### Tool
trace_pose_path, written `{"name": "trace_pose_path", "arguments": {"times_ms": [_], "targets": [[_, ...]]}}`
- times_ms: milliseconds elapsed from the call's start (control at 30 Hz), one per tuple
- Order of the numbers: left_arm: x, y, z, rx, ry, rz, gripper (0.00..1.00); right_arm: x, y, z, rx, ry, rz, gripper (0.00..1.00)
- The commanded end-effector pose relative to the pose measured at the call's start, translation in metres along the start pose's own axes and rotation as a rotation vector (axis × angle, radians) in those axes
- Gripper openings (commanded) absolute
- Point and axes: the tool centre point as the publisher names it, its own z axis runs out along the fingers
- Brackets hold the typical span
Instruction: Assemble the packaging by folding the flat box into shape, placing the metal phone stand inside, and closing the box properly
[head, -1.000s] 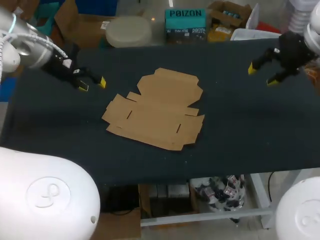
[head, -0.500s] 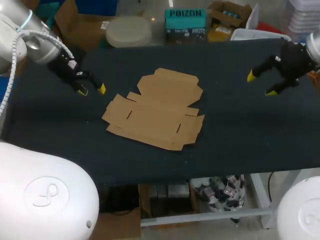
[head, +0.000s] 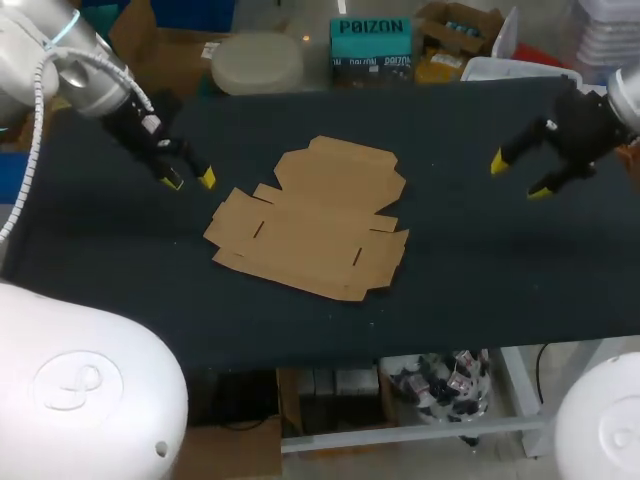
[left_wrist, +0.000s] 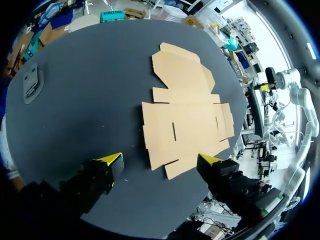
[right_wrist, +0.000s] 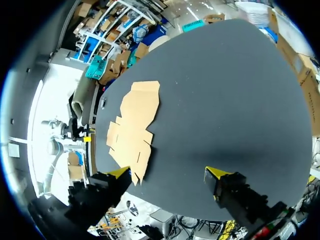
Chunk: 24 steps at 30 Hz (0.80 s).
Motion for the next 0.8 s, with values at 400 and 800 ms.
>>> {"name": "trace_pose_path", "arguments": {"times_ms": [400,800], "targets": [[-0.039,-0.014,0.034,0.022,0.062,0.016,0.85,-0.002,-0.031,0.013,0.171,0.011,-0.182,1.0],[-0.039,-0.018,0.064,0.018,0.081,0.037,0.68,0.001,-0.043,0.025,0.261,-0.004,-0.248,1.0]]}}
